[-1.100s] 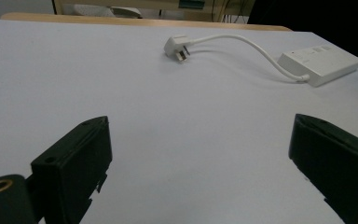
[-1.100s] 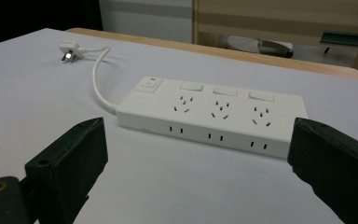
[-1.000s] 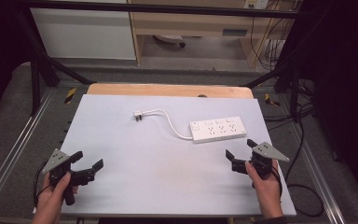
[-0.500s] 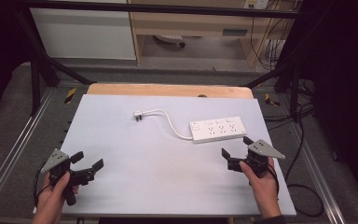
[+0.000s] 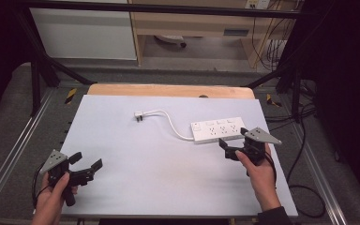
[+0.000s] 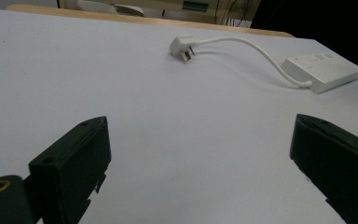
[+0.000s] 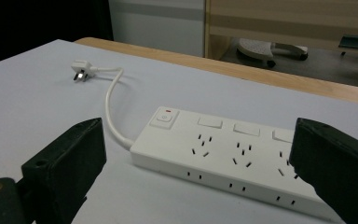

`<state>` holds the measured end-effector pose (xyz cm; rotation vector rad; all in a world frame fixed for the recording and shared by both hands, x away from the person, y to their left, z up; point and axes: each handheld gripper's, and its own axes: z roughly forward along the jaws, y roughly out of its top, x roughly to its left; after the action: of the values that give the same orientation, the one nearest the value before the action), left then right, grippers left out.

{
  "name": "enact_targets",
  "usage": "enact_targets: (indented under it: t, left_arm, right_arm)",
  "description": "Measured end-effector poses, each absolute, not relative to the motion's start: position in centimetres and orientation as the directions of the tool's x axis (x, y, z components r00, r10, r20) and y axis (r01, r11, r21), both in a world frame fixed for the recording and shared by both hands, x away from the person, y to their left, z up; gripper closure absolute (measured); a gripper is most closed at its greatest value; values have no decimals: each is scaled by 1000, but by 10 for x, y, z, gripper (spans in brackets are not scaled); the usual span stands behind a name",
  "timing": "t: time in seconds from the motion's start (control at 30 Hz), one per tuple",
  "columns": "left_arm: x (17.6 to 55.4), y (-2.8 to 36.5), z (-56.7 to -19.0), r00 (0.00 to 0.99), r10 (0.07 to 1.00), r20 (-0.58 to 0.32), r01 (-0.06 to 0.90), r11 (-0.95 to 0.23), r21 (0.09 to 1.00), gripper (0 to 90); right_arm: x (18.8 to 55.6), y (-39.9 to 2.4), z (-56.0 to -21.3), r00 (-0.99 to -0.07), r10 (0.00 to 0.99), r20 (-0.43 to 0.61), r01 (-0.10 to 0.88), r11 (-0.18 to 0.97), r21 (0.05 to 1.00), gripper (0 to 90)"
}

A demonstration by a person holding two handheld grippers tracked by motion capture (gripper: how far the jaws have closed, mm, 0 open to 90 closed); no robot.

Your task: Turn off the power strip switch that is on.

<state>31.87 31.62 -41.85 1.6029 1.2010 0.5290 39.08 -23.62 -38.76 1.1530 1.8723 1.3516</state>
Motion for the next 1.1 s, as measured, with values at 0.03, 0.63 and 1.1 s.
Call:
enact_targets:
  t: [0.03, 0.63, 1.1]
  left_arm:
    - [319, 316, -418, 408, 888, -213, 439, 14, 898, 51]
    - [318, 314, -418, 425, 885, -190, 437, -16, 900, 51]
    - [318, 313, -418, 429, 885, -184, 435, -24, 900, 51]
  right_arm:
    - [394, -236, -387, -478, 877, 47, 326, 127, 937, 45]
    - [441, -220, -367, -449, 894, 16, 362, 165, 918, 156]
    - [463, -210, -374, -455, 889, -50, 336, 224, 915, 712]
